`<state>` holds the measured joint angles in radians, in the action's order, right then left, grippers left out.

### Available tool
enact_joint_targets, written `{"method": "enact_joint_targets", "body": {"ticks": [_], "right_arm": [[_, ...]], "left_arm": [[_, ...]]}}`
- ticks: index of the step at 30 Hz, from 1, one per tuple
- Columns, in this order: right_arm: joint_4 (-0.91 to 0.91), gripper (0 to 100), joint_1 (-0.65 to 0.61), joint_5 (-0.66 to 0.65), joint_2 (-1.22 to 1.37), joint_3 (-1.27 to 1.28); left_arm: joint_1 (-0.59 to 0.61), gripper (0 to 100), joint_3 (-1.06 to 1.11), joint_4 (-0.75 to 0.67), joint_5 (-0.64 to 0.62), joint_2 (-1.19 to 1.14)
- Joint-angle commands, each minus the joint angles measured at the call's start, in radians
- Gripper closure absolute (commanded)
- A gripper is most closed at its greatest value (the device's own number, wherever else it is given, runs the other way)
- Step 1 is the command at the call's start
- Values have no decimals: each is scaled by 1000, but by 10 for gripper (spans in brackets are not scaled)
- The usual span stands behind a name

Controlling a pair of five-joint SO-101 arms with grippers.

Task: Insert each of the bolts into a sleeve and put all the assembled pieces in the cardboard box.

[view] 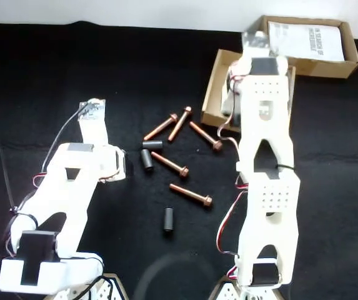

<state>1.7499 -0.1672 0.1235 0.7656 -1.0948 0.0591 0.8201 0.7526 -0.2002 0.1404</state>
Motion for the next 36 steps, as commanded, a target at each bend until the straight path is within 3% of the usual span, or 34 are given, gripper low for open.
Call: {"method": "enact_joint_targets", "body": {"ticks": [1,5,10,20,26,30,36], "right_arm": [[13,992,8,-9,-114,-81],[13,992,19,-9,-226,-79],[15,992,31,-9,-401,-35],[10,992,41,-6,-955,565],[10,992,41,-9,-1237,832],[-5,992,82,-12,-1377,978],[-108,992,277,-78,-1567,1237]], "left_arm": [[8,723,-4,-5,0,5],[8,723,-8,28,6,15],[4,723,-33,129,155,18],[-13,723,-410,683,542,18],[-101,726,-611,911,836,18],[-189,726,-676,956,956,18],[-332,726,-743,951,1026,12]]}}
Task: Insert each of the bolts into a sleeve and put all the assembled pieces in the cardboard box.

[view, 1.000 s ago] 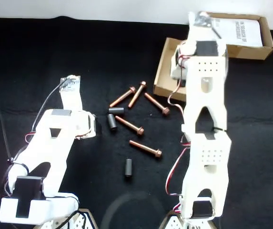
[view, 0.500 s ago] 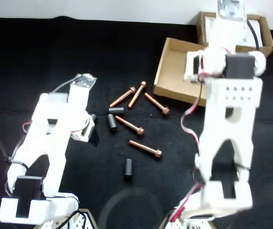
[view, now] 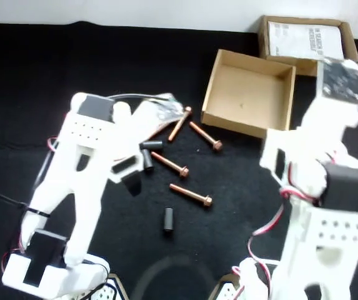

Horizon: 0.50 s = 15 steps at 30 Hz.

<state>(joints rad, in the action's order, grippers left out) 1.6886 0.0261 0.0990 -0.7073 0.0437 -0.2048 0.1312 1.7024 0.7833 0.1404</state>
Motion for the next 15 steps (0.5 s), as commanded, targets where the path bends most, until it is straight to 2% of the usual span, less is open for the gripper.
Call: {"method": "enact_joint_targets", "body": {"ticks": [1,9,12,15], "right_arm": [[-61,992,113,-74,-127,145],[-182,992,329,-169,-432,510],[-237,992,418,-207,-553,648],[-295,992,509,-236,-664,786]], "left_arm": [[-93,726,-61,2,60,7],[-282,726,-61,0,176,4],[-309,726,-45,5,321,4],[-311,726,-13,2,534,4]]}}
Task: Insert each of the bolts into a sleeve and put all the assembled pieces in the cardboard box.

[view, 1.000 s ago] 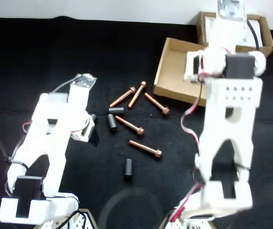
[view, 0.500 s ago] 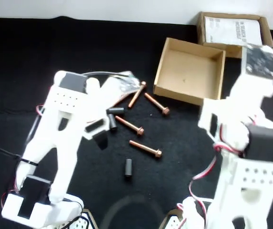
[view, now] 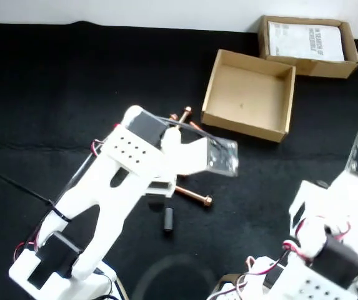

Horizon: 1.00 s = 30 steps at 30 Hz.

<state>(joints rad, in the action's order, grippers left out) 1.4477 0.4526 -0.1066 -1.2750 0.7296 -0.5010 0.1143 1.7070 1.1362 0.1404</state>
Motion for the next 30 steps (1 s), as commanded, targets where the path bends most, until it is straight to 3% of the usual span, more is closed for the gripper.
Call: {"method": "enact_joint_targets", "body": {"ticks": [1,3,8,12,20,26,30], "right_arm": [[-77,992,114,-44,-133,148],[-136,992,176,-75,-197,236],[-292,992,271,-150,-332,435],[-366,992,285,-170,-404,547],[-435,992,277,-169,-438,625],[-446,992,278,-164,-443,659],[-446,992,278,-164,-443,677]], "left_arm": [[-15,726,8,-5,236,2],[-24,726,10,-12,288,-4],[-68,726,2,-138,284,-113],[-99,726,-31,-226,178,-226],[-122,726,-234,-226,137,-456],[-151,726,-355,-149,127,-575],[-176,726,-427,-144,-3,-639]]}}
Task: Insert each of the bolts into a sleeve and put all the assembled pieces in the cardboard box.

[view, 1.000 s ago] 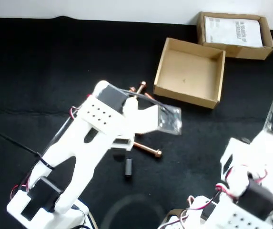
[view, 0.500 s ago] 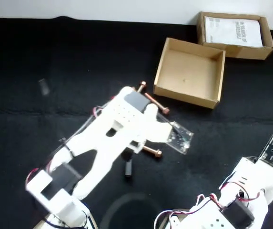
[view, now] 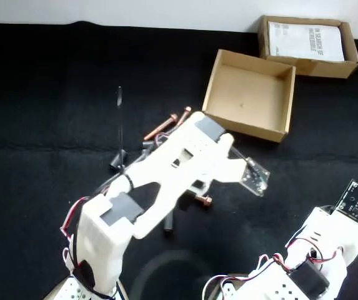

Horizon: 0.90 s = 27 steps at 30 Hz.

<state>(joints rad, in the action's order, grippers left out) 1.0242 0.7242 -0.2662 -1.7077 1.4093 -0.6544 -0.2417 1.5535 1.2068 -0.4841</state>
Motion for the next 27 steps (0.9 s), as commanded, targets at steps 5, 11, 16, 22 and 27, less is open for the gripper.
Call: {"method": "enact_joint_targets", "body": {"ticks": [5,11,16,22,27], "right_arm": [[-22,992,7,-3,-10,-2],[-24,992,5,-3,-10,-2],[-24,992,4,-3,-10,-1],[-24,992,4,-3,-10,-1],[-24,992,4,-3,-10,1]], "left_arm": [[-25,726,-148,12,-138,-108],[-22,735,-166,14,-212,-174],[-28,811,-171,8,-226,-209],[-68,811,-171,8,-226,-213],[-97,811,-171,2,-224,-214]]}}
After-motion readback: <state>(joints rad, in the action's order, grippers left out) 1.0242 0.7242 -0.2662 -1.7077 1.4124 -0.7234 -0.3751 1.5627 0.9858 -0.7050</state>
